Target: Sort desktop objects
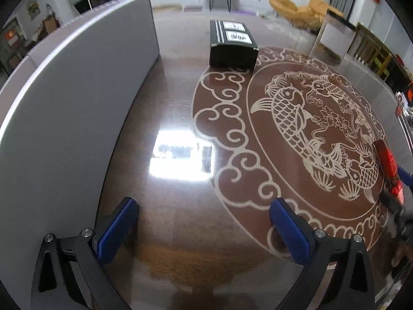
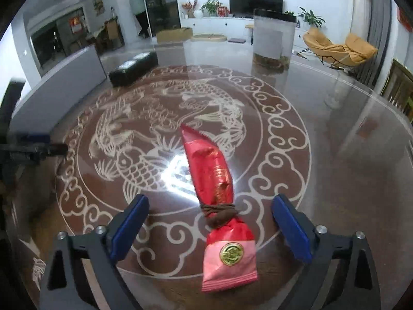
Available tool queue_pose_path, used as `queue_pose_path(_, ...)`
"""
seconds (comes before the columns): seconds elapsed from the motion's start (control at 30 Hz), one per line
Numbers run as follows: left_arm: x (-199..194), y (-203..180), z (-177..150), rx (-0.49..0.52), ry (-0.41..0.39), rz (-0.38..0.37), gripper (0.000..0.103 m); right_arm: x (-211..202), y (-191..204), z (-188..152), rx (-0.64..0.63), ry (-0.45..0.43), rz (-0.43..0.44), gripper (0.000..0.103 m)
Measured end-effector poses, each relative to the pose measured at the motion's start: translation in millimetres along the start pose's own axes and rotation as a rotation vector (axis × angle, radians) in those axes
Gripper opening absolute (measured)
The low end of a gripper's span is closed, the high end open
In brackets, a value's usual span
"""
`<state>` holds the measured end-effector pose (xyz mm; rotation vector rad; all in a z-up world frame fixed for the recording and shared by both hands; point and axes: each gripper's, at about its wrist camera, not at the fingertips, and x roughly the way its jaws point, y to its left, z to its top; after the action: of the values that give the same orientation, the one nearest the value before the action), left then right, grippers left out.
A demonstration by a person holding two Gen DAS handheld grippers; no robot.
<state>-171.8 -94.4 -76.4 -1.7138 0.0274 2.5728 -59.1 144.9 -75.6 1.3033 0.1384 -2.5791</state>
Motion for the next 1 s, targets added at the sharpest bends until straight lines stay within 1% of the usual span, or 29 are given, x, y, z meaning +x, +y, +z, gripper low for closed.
queue_pose_path(0.03,-0.7,2.9,6.6,-0.029,0.000,-0.015,0.103,2.2,5.6,-0.2,-0.023,0.018,-0.016,0.103)
queue_pose_path(0.07,-4.0,6.6,17.4,-0.077,-0.030,-0.051,0.103,2.9,6.2,-2.2,-0.037,0.017,-0.024,0.103)
queue_pose_path(0.13,-6.9,6.9,33.6,-0.114,-0.067,-0.072,0.103,6.7,0.6,-2.3,-0.031,0.016,-0.016,0.103)
queue_pose_path(0.17,-4.2,3.0,48.3,-0.118,-0.071,-0.075,0.103,7.7,-1.0,-2.4,-0.029,0.015,-0.014,0.103)
queue_pose_path(0.3,19.1,-14.4,86.6,-0.085,-0.032,-0.060,0.103,10.5,-1.2,-1.3,-0.031,0.016,-0.018,0.103)
queue_pose_path(0.4,42.0,-28.2,110.2,-0.030,-0.005,-0.002,0.103,11.5,-1.5,-2.0,-0.029,0.016,-0.017,0.103)
queue_pose_path(0.47,53.0,-32.8,122.7,-0.021,-0.003,0.026,0.103,12.2,-1.7,-1.3,-0.029,0.017,-0.017,0.103)
queue_pose_path(0.53,59.0,-31.9,134.6,-0.044,-0.013,0.016,0.103,11.7,-1.3,-1.0,-0.029,0.016,-0.017,0.103)
queue_pose_path(0.6,64.6,-33.4,146.7,-0.056,-0.014,0.028,0.103,11.6,-1.3,-0.9,-0.029,0.017,-0.017,0.103)
queue_pose_path(0.63,69.6,-35.7,152.4,-0.044,0.001,0.044,0.103,11.6,-1.2,-0.9,-0.030,0.017,-0.018,0.103)
queue_pose_path(0.67,74.1,-38.1,161.1,-0.029,0.012,0.032,0.103,11.5,-1.4,-1.0,-0.029,0.017,-0.017,0.103)
queue_pose_path(0.73,76.3,-38.4,168.3,-0.007,0.015,0.022,0.103,10.9,-1.0,-0.8,-0.029,0.017,-0.018,0.103)
queue_pose_path(0.77,75.9,-40.2,168.8,0.016,-0.002,0.002,0.097,10.6,-1.1,-0.8,-0.029,0.017,-0.018,0.103)
queue_pose_path(0.8,72.1,-40.0,166.9,0.035,-0.024,0.005,0.088,10.0,-1.2,-0.7,-0.029,0.017,-0.018,0.103)
queue_pose_path(0.83,65.2,-40.7,164.4,0.051,-0.058,-0.003,0.060,10.0,-1.2,-0.7,-0.029,0.017,-0.018,0.103)
queue_pose_path(0.87,60.7,-43.8,161.6,0.067,-0.078,0.004,0.058,10.0,-1.2,-0.8,-0.029,0.017,-0.018,0.103)
queue_pose_path(0.9,58.8,-45.7,158.1,0.079,-0.084,0.016,0.058,9.9,-1.1,-0.9,-0.029,0.017,-0.018,0.103)
queue_pose_path(0.93,56.9,-45.7,151.5,0.083,-0.096,0.009,0.058,9.9,-1.0,-1.0,-0.029,0.017,-0.018,0.103)
queue_pose_path(1.0,49.4,-41.7,131.7,0.043,-0.121,0.003,0.058,9.8,-1.2,-0.8,-0.029,0.017,-0.018,0.103)
